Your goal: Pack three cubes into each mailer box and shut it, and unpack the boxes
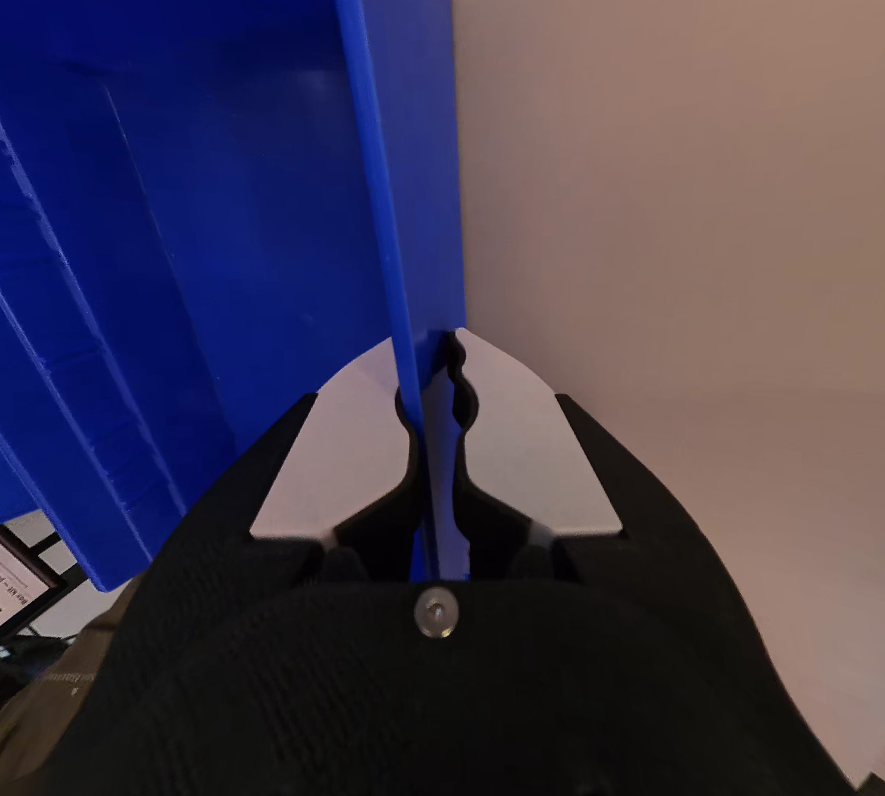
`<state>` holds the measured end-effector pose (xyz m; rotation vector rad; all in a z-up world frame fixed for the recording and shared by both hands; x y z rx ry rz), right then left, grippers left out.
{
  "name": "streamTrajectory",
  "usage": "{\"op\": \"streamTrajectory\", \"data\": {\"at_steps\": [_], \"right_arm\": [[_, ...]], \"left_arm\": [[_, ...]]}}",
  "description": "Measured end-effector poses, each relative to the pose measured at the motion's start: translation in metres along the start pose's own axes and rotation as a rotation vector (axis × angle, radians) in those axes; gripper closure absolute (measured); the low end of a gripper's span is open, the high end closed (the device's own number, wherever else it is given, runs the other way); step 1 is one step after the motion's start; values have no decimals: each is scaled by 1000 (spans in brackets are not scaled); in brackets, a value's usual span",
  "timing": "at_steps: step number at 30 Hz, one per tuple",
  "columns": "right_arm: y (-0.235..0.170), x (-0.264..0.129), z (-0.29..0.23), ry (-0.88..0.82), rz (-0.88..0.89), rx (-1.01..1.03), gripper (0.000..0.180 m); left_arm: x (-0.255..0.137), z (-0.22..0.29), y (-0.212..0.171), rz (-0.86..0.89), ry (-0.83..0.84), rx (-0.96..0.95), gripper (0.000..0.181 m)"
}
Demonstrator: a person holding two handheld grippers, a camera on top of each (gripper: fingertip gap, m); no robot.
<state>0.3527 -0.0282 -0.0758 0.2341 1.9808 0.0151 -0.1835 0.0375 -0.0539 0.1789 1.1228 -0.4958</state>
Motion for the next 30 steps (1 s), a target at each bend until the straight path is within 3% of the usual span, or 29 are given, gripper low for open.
{"op": "streamTrajectory", "data": {"at_steps": [9, 14, 30], "right_arm": [[26, 20, -43, -180, 36, -110, 173], [29, 22, -47, -183, 29, -85, 173], [28, 12, -25, -194, 10, -29, 173]], "left_arm": [[-55, -112, -73, 120, 104, -171, 173], [-73, -153, -103, 123, 170, -224, 175], [-85, -185, -129, 182, 205, -245, 177]]}}
Point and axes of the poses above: each gripper's, where its closed fingertips meet, x out along the fingers, y out of its top, z = x × y across the jaws, the point moved 5 cm from there along -x, back along the fingers, and after that the axes turned 3 degrees about -x, right-handed, at the moved point
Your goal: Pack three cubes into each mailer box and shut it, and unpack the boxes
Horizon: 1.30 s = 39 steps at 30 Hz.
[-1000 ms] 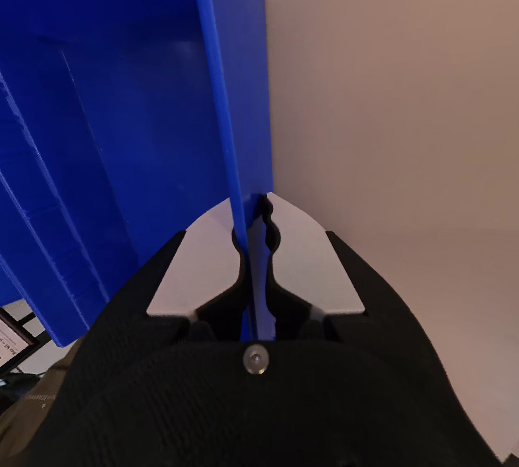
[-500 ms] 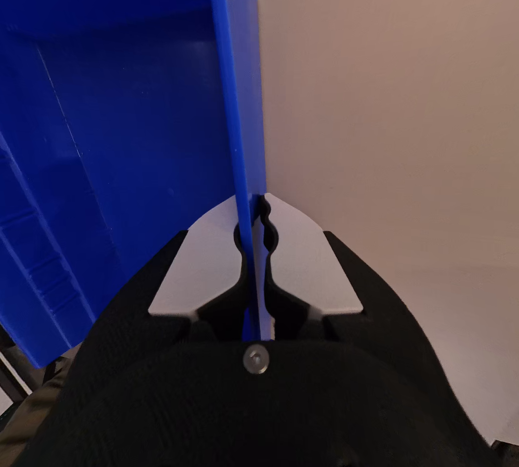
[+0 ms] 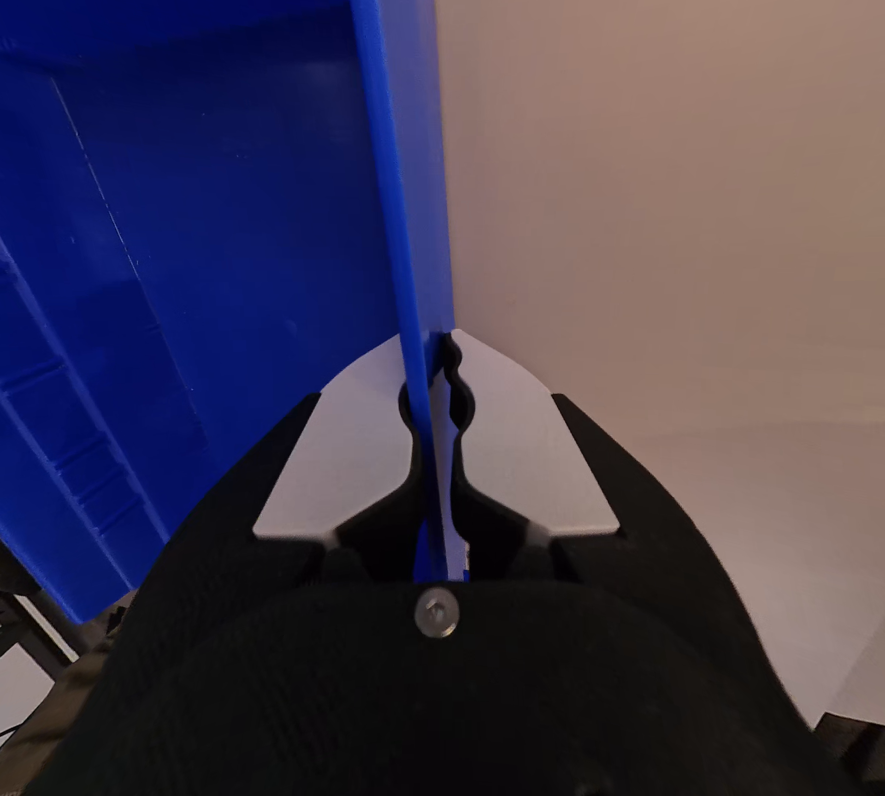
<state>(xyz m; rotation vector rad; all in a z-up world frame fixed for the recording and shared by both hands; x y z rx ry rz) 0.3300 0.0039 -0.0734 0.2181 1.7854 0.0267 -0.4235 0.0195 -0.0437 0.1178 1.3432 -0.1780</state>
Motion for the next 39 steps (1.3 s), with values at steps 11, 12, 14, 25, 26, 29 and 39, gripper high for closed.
{"op": "streamTrajectory", "data": {"at_steps": [11, 12, 14, 25, 26, 29, 39], "right_arm": [[0, 2, -9, -15, -10, -3, 173], [0, 2, -9, -10, -8, -15, 174], [0, 2, -8, 5, -1, -24, 174], [0, 2, -8, -1, 4, -60, 174], [0, 2, -9, -3, 3, -60, 174], [0, 2, -9, -17, -2, -66, 173], [-1, 3, -11, -14, -16, -77, 173]], "left_arm": [[0, 1, -1, 9, 29, -13, 176], [0, 1, -1, 11, 29, -15, 176], [0, 1, -1, 17, 24, -22, 177], [0, -2, -2, 50, -20, -130, 176], [0, -1, -2, 46, -17, -133, 176], [0, 0, 0, 37, -11, -148, 175], [2, 5, 6, 24, -44, -171, 175]]}}
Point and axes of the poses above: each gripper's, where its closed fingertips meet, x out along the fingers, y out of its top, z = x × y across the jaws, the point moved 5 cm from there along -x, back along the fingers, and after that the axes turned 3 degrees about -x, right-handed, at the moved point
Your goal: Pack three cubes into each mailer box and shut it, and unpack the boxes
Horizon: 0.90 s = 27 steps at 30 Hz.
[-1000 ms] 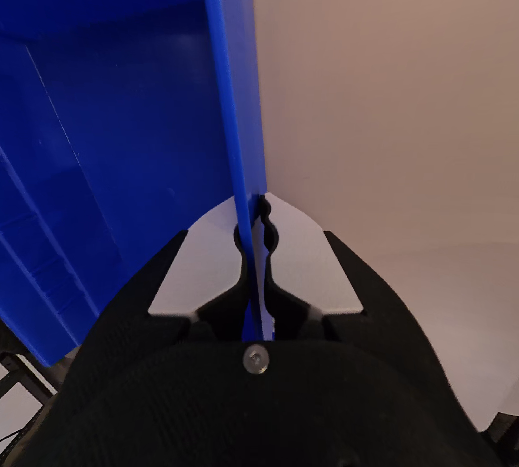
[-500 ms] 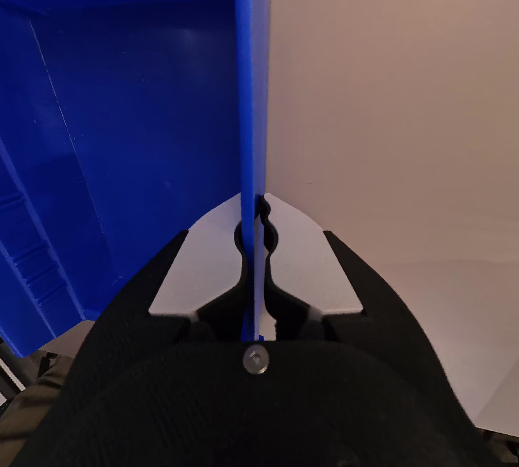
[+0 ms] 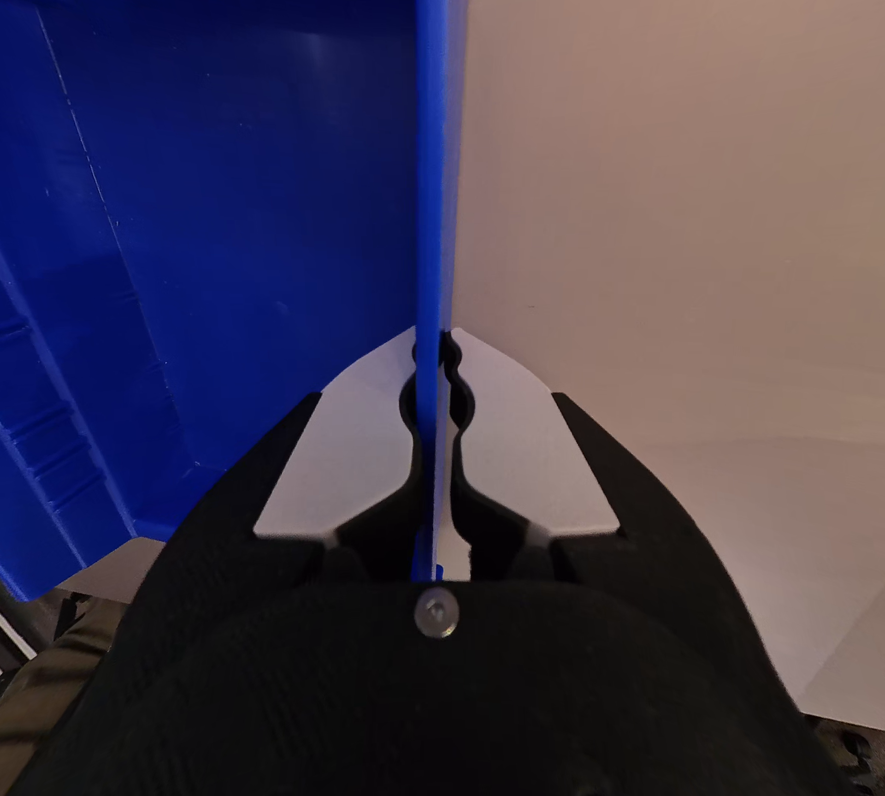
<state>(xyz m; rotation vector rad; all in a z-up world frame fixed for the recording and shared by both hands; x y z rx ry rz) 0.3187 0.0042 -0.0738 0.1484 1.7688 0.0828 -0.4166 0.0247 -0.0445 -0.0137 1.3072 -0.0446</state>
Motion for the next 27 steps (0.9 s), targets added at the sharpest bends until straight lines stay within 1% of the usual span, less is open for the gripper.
{"op": "streamTrajectory", "data": {"at_steps": [5, 12, 18, 27], "right_arm": [[0, 0, 2, 20, 1, -3, 173], [2, -3, 14, -1, -18, 0, 173], [4, -5, 25, -87, -49, -63, 172], [6, -5, 25, -112, -50, -115, 172]], "left_arm": [[0, -1, 1, 0, -9, -1, 175], [-2, -8, 1, 17, -25, -16, 175], [-6, -18, 2, 22, 4, -15, 175], [-8, -24, 5, 20, 30, 15, 176]]}}
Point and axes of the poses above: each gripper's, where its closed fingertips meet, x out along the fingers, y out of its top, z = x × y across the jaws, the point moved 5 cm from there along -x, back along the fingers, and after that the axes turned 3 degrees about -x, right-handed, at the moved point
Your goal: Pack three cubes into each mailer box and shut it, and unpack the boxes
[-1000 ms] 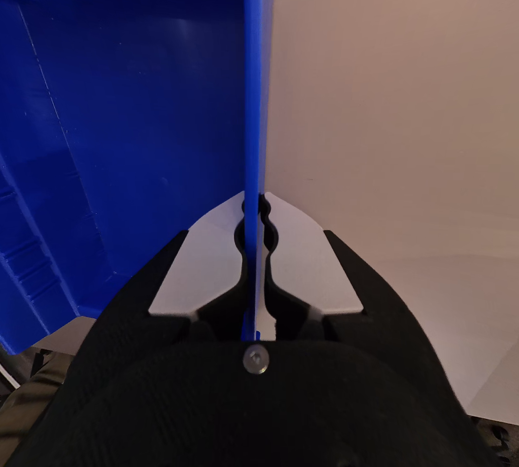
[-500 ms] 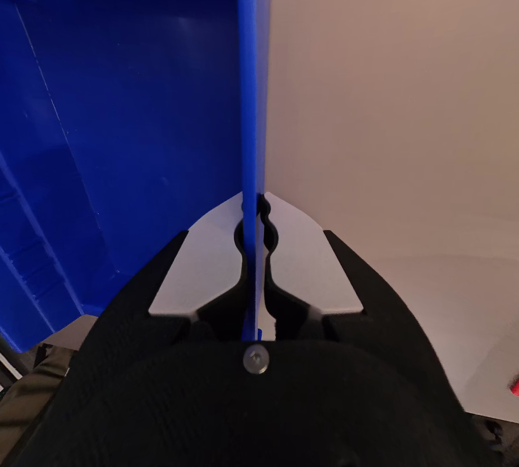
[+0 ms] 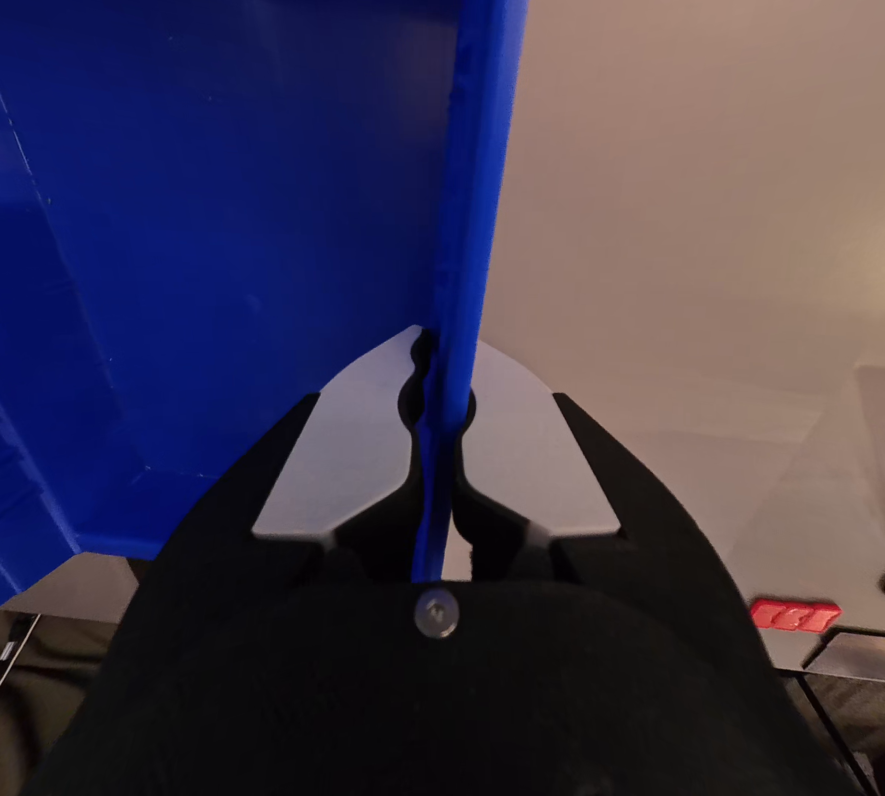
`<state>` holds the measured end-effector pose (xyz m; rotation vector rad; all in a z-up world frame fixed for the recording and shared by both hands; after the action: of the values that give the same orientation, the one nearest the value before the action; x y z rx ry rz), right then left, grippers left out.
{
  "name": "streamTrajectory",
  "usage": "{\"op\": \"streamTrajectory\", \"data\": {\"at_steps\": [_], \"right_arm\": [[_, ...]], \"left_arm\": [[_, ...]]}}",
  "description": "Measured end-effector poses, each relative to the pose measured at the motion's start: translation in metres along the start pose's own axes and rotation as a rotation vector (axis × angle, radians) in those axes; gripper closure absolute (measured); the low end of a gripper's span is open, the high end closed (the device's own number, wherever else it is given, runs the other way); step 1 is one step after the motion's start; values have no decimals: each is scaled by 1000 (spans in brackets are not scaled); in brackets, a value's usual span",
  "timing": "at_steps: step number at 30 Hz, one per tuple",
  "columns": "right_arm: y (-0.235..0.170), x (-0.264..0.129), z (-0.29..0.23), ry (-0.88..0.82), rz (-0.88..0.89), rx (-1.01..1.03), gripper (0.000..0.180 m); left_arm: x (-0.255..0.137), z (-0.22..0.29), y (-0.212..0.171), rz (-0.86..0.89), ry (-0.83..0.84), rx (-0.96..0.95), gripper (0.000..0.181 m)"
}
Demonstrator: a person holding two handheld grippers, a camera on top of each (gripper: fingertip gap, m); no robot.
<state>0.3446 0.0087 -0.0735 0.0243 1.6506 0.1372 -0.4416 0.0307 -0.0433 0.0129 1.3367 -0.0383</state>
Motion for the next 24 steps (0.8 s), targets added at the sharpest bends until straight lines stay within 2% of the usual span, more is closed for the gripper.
{"op": "streamTrajectory", "data": {"at_steps": [8, 10, 13, 15, 17, 20, 22, 24], "right_arm": [[-2, 1, -1, -20, 67, 16, 169], [-3, 0, -2, -28, 78, 29, 154], [1, -15, -4, -102, 188, -22, 146], [3, -37, -5, -200, 289, -83, 143], [7, -66, -10, -290, 438, -130, 143], [12, -114, -32, -343, 732, -201, 139], [14, -142, -50, -333, 929, -232, 130], [13, -164, -70, -287, 1118, -249, 112]], "left_arm": [[0, 0, -1, 33, -27, 6, 174], [-5, 1, -1, 66, -36, 28, 174], [-28, 6, 4, 197, -88, 71, 149], [-52, 11, 6, 325, -74, 157, 140], [-78, 19, 6, 480, 22, 286, 136], [-116, 31, 1, 699, 280, 442, 133], [-134, 39, -3, 784, 478, 504, 132], [-148, 46, -8, 800, 693, 558, 125]]}}
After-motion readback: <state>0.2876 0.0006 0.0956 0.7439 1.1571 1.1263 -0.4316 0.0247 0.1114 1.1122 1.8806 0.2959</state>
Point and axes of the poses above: each gripper's, where its closed fingertips meet, x out along the fingers, y out of its top, z = x × y across the jaws, the point moved 5 cm from there along -x, back along the fingers, and after that the axes turned 3 degrees about -x, right-handed, at the moved point
